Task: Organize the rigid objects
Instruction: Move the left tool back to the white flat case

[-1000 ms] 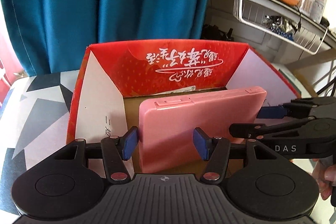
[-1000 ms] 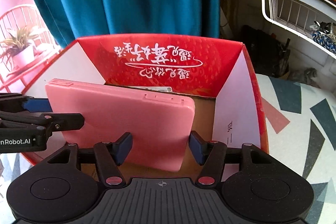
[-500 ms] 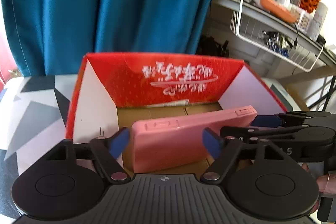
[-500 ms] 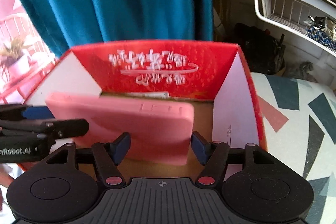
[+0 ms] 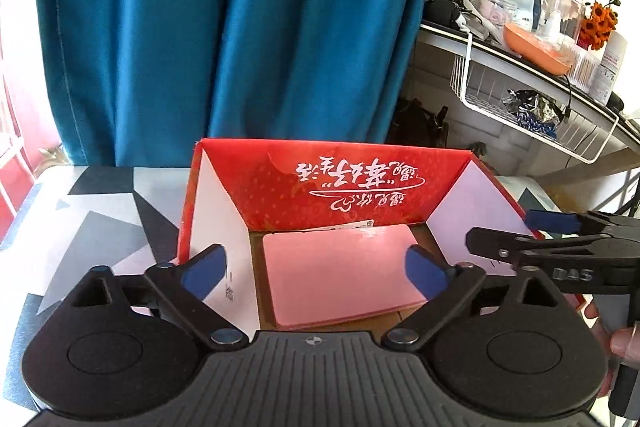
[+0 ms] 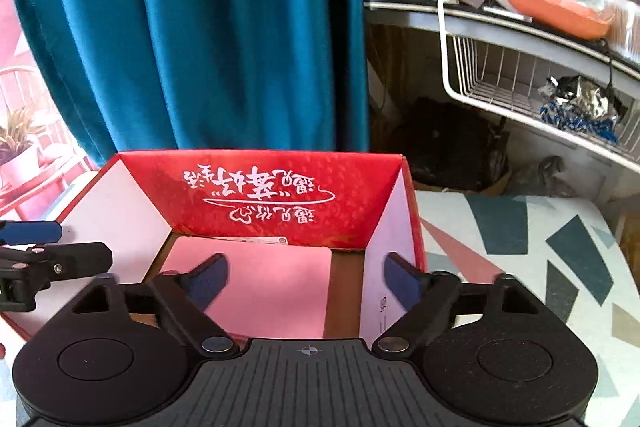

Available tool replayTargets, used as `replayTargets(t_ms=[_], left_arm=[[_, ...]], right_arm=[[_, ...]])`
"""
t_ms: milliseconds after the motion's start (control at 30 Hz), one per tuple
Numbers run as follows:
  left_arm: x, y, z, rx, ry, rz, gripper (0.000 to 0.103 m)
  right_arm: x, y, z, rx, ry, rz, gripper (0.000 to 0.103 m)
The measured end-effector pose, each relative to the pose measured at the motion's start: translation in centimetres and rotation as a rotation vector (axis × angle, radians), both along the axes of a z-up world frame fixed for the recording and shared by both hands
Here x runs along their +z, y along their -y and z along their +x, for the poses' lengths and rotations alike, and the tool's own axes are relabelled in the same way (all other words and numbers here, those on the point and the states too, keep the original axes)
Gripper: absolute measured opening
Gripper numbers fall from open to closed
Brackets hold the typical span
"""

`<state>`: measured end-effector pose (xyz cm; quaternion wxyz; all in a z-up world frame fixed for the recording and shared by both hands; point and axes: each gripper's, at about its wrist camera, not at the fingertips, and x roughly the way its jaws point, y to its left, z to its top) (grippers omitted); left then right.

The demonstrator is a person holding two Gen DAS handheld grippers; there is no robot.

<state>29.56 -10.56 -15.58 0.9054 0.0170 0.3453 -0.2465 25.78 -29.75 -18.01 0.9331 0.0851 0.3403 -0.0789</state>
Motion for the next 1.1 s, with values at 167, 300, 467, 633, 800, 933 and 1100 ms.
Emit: replayTargets(t_ms=[167,300,467,633,800,933,1100], left_arm=[[1.0,-1.0,-1.7,0.011,0.016,-0.002,0.103],[1.6,-1.7,-3.3,0.044,0.052,0.064,0.103],[1.9,-3.0,-5.5,0.071,0.065,0.055,0.103],[0.8,-4.3,-7.3,0.077,-0.001,0.035,0.103],[-1.1,-4.9,-8.9,0.105,-0.046,0.091,0.103],[-2.9,-5.0,-9.9,0.088,-0.1,0.097,0.103],[-4.6,-4.8,-10.7,0.081,-0.124,0.129,0.103]], right_arm=[[1.0,-0.3,-2.3,-0.011,0.051,0.023,0.103],[1.6,-0.5,-4.6,-0.023,0.091,0.051,0.103],[2.0,-1.3,-8.0,-0.02,0.154,0.04,0.103],[1.7,-2.2,-11.3,-0.026,0.191,0.024,0.103],[0.1,-2.7,-13.1,-0.04,0.14,0.031,0.103],[-2.2,-3.4,-13.4,-0.038,0.05,0.009,0.103],[-4.9,-4.4,-13.6,-0.019,-0.044,0.021,0.103]])
